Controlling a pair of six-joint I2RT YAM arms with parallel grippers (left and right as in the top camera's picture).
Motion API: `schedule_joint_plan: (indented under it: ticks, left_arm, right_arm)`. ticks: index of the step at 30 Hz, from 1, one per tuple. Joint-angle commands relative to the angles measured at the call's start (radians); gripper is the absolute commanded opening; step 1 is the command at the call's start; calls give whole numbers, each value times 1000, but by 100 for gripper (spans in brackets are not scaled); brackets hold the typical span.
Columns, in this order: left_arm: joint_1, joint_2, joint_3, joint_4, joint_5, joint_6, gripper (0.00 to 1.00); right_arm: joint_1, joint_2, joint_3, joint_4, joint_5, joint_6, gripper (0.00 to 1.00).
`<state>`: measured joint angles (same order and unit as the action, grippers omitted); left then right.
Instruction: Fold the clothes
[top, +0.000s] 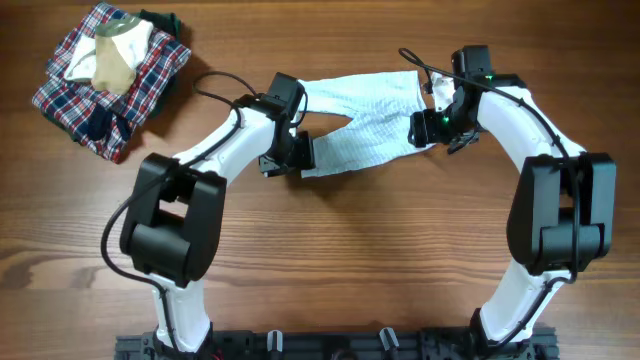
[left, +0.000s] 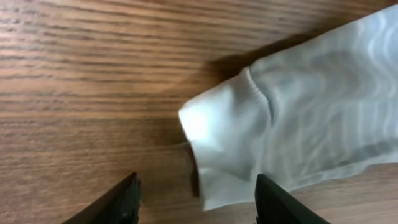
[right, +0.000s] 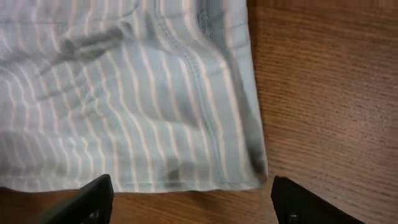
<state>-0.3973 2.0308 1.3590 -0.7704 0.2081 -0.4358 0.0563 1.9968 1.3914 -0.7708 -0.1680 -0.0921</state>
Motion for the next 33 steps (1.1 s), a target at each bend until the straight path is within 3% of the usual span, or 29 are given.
schedule_joint_plan:
  ticks: [1,16,20,23,24,25,27,31,33]
  left_arm:
    - [0,19,0,6,13,-18,59]
    - [0,19,0,45,35,-18,55]
    - [0,19,0,49,35,-18,40]
    - [0,19,0,49,35,-18,25]
    - [0,19,0,49,35,-18,18]
    - [0,19,0,48,35,-18,15]
    - [0,19,0,48,35,-18,11]
    - [0,19,0,47,35,-18,8]
    - [0,19,0,40,35,-18,13]
  right_arm:
    - [2,9,-10,19,-9,-14,83]
    - [2,102,-10,34,-9,-37,82]
    - [2,102,-10,34,-9,-37,75]
    - [2,102,-10,33,-9,-35,64]
    - [2,102,-10,30,-9,-35,56]
    - [2,102,-10,30,-9,-27,40]
    - [2,102,-10,31,-9,-12,27]
    - [2,102,-10,30,-9,-10,17]
    - [2,102,-10,29,-9,-10,19]
